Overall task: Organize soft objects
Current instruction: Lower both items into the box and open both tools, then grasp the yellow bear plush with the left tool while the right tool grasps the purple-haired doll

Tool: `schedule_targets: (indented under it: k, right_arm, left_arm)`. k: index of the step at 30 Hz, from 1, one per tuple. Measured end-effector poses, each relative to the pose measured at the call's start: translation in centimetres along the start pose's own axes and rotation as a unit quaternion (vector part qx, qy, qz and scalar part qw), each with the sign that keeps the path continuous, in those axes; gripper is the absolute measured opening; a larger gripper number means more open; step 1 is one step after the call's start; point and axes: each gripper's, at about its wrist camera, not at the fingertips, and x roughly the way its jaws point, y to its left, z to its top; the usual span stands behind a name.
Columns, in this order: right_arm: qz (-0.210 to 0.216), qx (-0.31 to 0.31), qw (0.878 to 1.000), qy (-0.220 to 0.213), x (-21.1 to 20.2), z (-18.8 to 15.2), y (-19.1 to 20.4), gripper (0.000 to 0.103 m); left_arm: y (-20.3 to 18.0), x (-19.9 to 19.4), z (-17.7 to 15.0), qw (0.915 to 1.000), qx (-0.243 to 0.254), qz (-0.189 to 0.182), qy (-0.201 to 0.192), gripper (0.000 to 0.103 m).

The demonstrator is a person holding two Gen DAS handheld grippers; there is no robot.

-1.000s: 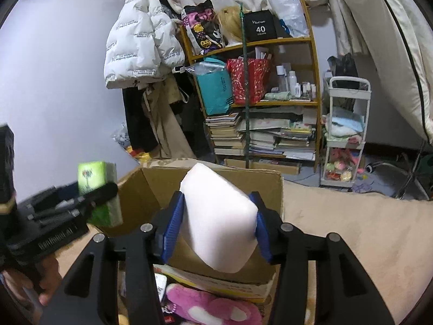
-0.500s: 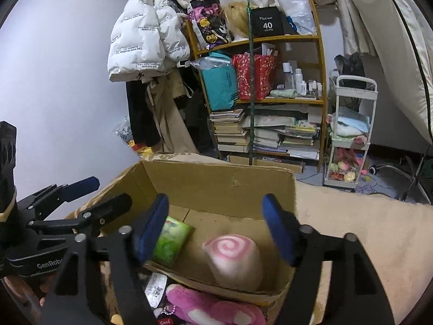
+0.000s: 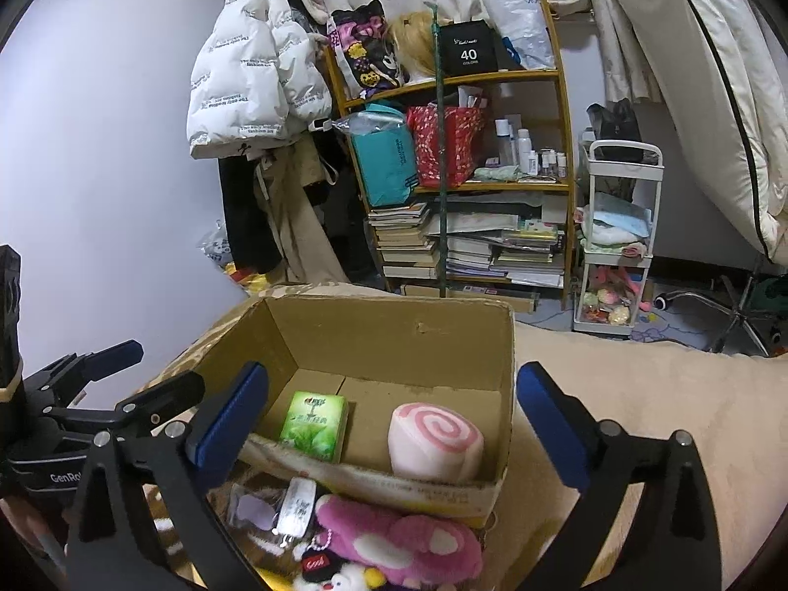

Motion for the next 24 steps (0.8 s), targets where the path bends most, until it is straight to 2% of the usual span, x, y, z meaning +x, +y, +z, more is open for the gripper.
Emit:
schedule_targets:
  k: [6,10,14,21,24]
  right_arm:
    - [-0.008,0.002,1.0,-0.004,-2.5,-0.7,0.4,0.103]
    - [-0.018,0.009,1.0,0.001,-4.3,-1.2,0.6,0.103]
    - [-0.027,0.002,1.0,0.009,-5.9,-1.8,1.0,0.103]
    - [-0.034,0.027,0.998,0.047,-8.0,-3.0,0.9,0.103]
    - [-0.036,0.033,0.997,0.06,-8.9,-3.8,0.9,0.103]
  left_arm:
    - [-0.2,-2.6,-1.0,0.9998,0.013,0.017,-0.003,0.099]
    - [-0.2,-4.0,-2.0,0.9996,0.015,0.008,0.023,0.099]
    - [-0.2,-5.8,-3.4,0.9994,0.013,0.007,0.031,0.099]
    - [-0.9,-8.6,-5.5,0.9979,0.028,0.009,0.058,0.099]
    - [-0.5,-9.4,-6.2,0.9976,0.02,0.003,0.066,0.099]
